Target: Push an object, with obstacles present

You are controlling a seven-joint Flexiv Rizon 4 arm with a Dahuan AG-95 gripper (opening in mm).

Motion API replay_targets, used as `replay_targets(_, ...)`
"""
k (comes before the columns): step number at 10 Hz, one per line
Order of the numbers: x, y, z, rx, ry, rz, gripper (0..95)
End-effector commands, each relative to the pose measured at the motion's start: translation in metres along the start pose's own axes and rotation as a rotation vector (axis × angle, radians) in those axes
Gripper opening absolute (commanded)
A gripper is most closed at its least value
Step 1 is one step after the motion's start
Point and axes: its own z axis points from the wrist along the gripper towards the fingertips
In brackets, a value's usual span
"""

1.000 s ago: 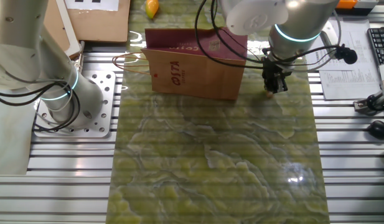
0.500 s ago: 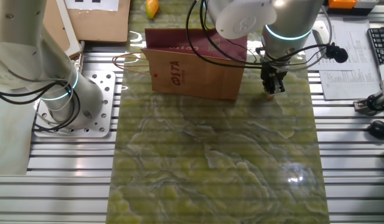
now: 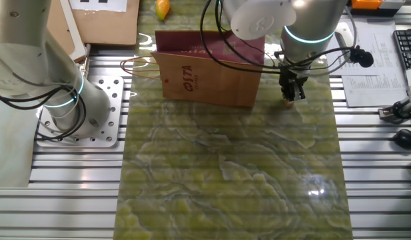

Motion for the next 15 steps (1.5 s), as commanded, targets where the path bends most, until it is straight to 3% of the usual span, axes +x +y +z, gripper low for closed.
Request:
replay_targets(1, -0.001, 0.000, 0.000, -0.003, 0.001, 0.013, 0.0)
replay_targets(3, -0.001, 0.000, 0.000, -0.029, 0.043, 0.013, 0.0)
replay_targets(5, -0.001, 0.000, 0.000, -0.036, 0.055, 0.014, 0.0)
replay_targets(6, -0.001, 0.000, 0.000, -0.039, 0.078, 0.006, 0.0)
replay_targets(9, -0.002, 0.000, 0.001, -0.041, 0.084, 0.003, 0.0)
replay_targets(12, -0.015, 0.002, 0.002, -0.037, 0.075, 0.017, 0.0)
replay_targets(15, -0.027, 0.003, 0.004, -0.029, 0.088, 0.026, 0.0)
